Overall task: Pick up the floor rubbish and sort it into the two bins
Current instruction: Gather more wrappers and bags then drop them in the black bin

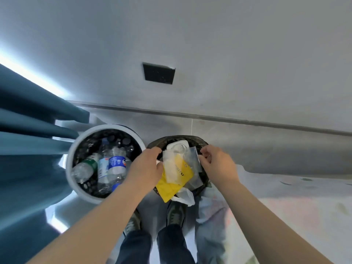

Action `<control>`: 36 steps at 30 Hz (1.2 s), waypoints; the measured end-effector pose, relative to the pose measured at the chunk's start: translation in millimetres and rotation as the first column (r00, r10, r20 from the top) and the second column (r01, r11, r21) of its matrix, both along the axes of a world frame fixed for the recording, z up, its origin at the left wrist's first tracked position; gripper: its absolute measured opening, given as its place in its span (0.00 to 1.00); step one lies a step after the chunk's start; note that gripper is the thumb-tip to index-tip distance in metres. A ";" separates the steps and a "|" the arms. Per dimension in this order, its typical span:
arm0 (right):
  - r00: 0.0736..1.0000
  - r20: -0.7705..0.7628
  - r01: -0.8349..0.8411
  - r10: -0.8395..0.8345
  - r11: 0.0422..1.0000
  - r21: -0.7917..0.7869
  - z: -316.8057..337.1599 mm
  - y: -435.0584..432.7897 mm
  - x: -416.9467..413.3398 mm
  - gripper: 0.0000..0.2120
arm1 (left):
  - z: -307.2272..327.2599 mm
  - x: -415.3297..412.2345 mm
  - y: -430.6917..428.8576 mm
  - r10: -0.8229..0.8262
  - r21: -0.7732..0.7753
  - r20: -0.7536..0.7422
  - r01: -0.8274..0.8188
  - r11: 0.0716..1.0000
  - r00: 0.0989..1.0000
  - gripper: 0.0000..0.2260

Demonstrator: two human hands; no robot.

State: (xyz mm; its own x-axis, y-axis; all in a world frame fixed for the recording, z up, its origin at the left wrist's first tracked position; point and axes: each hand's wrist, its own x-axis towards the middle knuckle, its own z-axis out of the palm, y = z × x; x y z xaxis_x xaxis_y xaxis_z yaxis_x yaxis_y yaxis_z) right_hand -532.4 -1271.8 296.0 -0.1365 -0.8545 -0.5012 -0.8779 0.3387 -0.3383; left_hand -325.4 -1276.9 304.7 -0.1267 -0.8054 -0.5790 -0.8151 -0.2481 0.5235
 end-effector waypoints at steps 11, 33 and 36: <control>0.954 -0.020 -0.299 0.299 0.954 0.022 204.7 32.4 83.6 0.13 | 197.5 80.5 53.3 -0.173 0.022 0.139 0.171 0.985 0.975 0.07; 0.253 0.011 -0.949 0.967 0.250 -0.190 409.6 23.2 276.0 0.13 | 386.4 172.3 198.6 0.696 -0.203 0.194 -0.666 0.718 0.692 0.13; 0.090 0.003 -0.976 0.996 0.088 -0.199 418.1 41.5 304.9 0.15 | 398.6 178.0 236.0 0.790 -0.255 0.212 -0.747 0.614 0.576 0.15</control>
State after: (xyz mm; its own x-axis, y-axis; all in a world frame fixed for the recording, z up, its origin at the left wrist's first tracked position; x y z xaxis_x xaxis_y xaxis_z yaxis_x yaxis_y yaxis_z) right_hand -227.5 -1230.3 714.1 0.9213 -0.2191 -0.3212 -0.3420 -0.8496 -0.4016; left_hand -147.4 -1040.9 703.2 0.7209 -0.5877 -0.3674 -0.4577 -0.8017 0.3843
